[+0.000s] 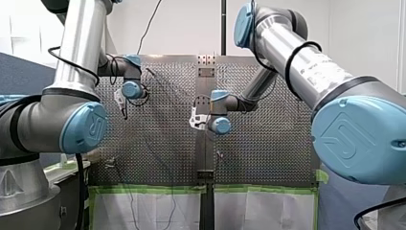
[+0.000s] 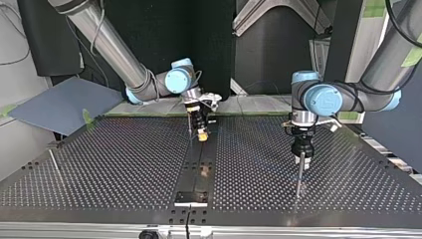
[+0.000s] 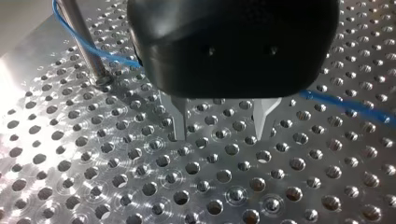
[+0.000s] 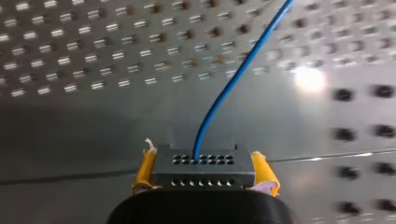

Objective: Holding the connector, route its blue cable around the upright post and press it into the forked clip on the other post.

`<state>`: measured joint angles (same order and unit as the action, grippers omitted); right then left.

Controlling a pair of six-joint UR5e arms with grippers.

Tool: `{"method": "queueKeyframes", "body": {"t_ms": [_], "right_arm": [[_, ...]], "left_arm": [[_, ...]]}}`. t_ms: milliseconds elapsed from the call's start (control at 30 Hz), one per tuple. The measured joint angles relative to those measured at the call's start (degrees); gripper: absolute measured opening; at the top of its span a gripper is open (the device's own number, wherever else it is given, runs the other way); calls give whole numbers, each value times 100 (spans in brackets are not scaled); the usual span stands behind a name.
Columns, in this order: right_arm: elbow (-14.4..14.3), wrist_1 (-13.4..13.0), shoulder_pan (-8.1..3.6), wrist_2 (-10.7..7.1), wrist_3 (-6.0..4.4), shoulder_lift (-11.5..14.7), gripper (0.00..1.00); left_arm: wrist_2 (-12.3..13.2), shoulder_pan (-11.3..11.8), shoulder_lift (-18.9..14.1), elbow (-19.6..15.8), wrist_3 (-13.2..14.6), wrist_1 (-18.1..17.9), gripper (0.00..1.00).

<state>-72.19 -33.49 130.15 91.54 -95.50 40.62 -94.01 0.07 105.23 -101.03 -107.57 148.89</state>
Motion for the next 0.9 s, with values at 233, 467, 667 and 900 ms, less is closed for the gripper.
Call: {"method": "queueKeyframes", "body": {"t_ms": [233, 467, 667, 900], "right_arm": [[-152, -2, 64, 214, 20, -289, 2], [-495, -294, 151, 382, 13, -332, 2], [-783, -574, 216, 427, 5, -358, 2], [-1085, -644, 267, 604, 41, -562, 2]], "left_arm": [[-23, 0, 0, -22, -5, -3, 71], [-25, 1, 0, -27, -5, -6, 71], [-25, 0, 0, -29, -3, -3, 71], [-25, 0, 0, -36, -1, -6, 71]]}}
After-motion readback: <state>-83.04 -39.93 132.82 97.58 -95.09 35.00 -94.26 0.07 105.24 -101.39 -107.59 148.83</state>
